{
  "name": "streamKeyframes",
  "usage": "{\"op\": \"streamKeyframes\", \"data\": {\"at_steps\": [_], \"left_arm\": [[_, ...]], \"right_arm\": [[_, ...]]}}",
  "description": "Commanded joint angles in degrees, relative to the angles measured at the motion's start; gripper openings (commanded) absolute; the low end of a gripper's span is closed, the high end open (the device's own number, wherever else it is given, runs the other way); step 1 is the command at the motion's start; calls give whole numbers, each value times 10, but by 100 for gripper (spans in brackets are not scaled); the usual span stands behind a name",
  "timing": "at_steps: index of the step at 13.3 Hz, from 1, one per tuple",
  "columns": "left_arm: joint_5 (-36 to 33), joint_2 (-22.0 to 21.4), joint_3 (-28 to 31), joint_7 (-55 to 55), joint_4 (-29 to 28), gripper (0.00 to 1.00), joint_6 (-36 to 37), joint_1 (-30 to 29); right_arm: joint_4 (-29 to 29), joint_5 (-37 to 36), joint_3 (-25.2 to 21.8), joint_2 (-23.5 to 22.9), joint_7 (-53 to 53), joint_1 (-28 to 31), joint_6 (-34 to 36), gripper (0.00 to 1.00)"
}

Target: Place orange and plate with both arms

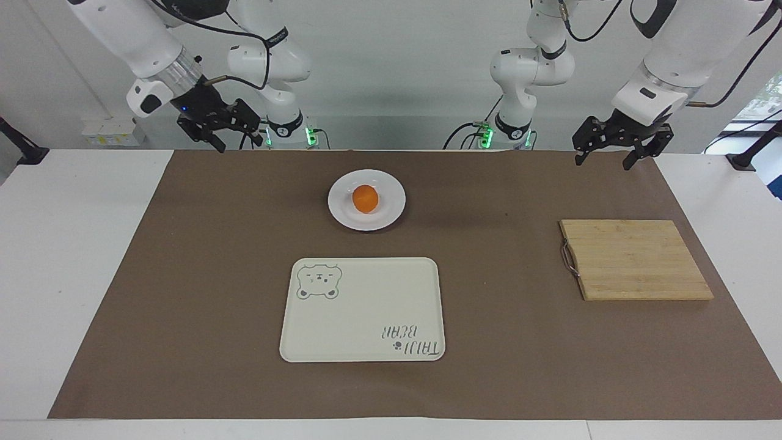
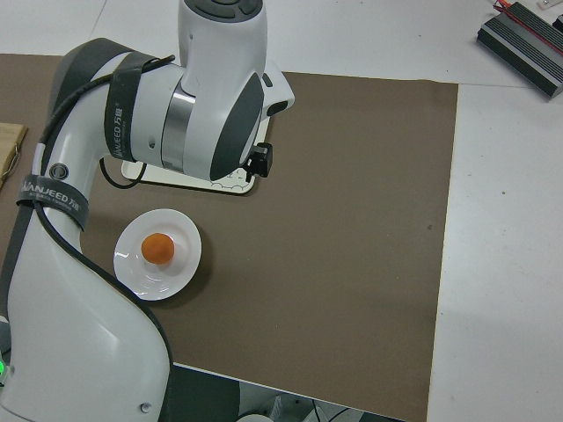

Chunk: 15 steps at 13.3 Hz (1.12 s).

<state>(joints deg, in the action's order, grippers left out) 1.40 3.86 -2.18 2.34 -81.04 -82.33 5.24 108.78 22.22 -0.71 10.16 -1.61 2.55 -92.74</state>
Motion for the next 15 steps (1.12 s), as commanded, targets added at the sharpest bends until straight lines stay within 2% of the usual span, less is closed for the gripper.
{"op": "streamKeyframes", "data": {"at_steps": [1, 3, 4, 8, 12, 15], "left_arm": [[1, -11, -7, -3, -10, 100, 5, -9], [1, -11, -7, -3, -10, 100, 5, -9], [1, -11, -7, -3, -10, 100, 5, -9], [1, -11, -7, -3, -10, 100, 5, -9], [1, -11, -7, -3, -10, 100, 5, -9], [1, -11, -7, -3, -10, 100, 5, -9]], "right_arm": [[138, 83, 3, 20, 83, 2, -88, 100], [216, 161, 2, -4, 211, 7, -146, 100], [237, 197, 3, -25, 263, 3, -173, 100], [264, 309, 4, -136, 455, -24, -208, 100], [265, 356, 5, -186, 528, -46, -200, 100], [266, 377, 5, -190, 535, -65, -195, 99]]}}
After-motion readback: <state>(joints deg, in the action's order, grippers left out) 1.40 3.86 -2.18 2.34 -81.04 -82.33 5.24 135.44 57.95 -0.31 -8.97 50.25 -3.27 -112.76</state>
